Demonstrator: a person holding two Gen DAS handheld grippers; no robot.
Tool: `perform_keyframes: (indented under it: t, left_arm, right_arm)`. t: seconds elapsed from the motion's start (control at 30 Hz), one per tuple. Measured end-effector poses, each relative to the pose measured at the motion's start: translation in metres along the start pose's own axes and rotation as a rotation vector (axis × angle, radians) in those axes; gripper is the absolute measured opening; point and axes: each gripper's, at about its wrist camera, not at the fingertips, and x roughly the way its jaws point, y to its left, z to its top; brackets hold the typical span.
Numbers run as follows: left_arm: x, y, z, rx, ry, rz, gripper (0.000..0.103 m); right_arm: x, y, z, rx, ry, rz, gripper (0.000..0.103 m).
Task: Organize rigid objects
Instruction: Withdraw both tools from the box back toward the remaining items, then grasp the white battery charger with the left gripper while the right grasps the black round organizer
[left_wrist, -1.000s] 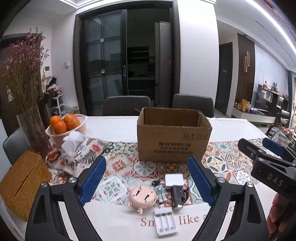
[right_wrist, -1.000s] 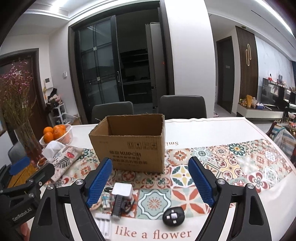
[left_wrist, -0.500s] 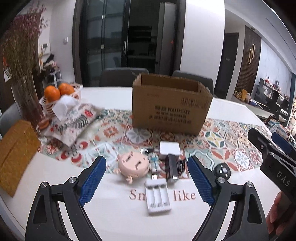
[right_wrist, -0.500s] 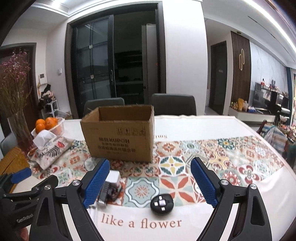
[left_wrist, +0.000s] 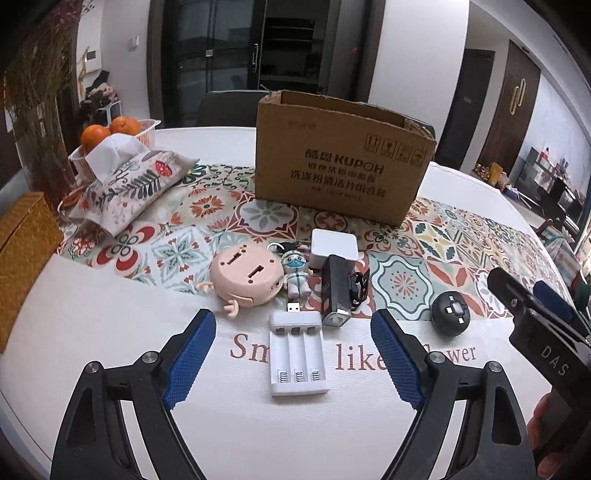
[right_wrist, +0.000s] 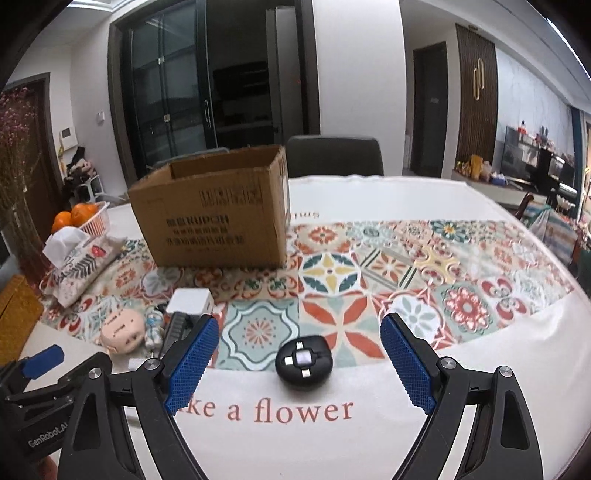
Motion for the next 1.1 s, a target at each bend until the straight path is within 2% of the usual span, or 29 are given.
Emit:
perform_keyframes:
  t: [0.17, 0.43, 0.53, 0.7, 1.1]
  left_arm:
    - [0.017, 0.000, -0.009, -0.015, 0.051, 0.002, 0.083]
    - [0.039, -0.006, -0.017, 0.016, 0.120, 0.006, 0.079]
    - [0.047, -0.008, -0.018, 0.023, 0.142, 0.011, 0.073]
    - [0.059, -0.007, -0.022, 0.026, 0.178, 0.024, 0.068]
    - [0.072, -0.004, -0.024, 0.035, 0.190, 0.054, 0.061]
  right_arm:
    - [0.016, -0.004, -0.011, 0.006, 0.058, 0.011, 0.090]
    - [0.041, -0.013, -0.029, 0.049, 0.154, 0.017, 0.090]
    - [0.050, -0.015, -0.034, 0.057, 0.188, 0.020, 0.090]
    - [0.061, -0.014, -0.039, 0.057, 0.222, 0.018, 0.090]
    - [0.078, -0.012, -0.044, 0.057, 0.249, 0.011, 0.090]
